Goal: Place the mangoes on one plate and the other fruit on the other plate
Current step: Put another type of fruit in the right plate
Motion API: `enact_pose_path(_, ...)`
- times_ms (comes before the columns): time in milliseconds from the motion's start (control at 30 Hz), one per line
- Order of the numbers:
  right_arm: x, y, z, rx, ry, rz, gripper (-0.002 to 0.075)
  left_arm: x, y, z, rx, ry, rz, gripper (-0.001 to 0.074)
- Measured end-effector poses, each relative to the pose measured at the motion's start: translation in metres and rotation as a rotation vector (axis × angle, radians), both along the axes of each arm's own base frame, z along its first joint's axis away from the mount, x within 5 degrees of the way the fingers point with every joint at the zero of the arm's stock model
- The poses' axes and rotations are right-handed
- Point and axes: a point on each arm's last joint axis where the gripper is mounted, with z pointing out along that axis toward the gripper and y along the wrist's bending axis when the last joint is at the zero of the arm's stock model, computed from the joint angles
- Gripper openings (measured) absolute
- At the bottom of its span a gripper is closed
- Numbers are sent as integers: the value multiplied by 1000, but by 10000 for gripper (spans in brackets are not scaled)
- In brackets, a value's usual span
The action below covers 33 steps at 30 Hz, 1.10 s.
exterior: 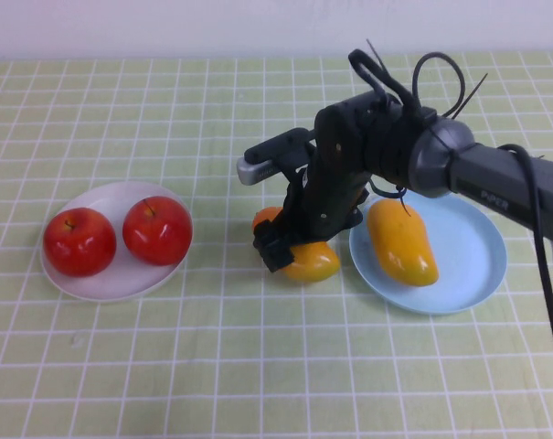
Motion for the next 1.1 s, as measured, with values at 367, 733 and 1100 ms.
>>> enact_pose_path(367,9,7,-7,9,-7,-1,570,0,0,0,0,0,0,4)
enact_pose_path(733,-4,-10,69,-27,-24,-75,569,0,0,0,0,0,0,4)
enact_pose_path(1100,-17,-100,117,-112,-58,-388,569,0,0,0,0,0,0,4)
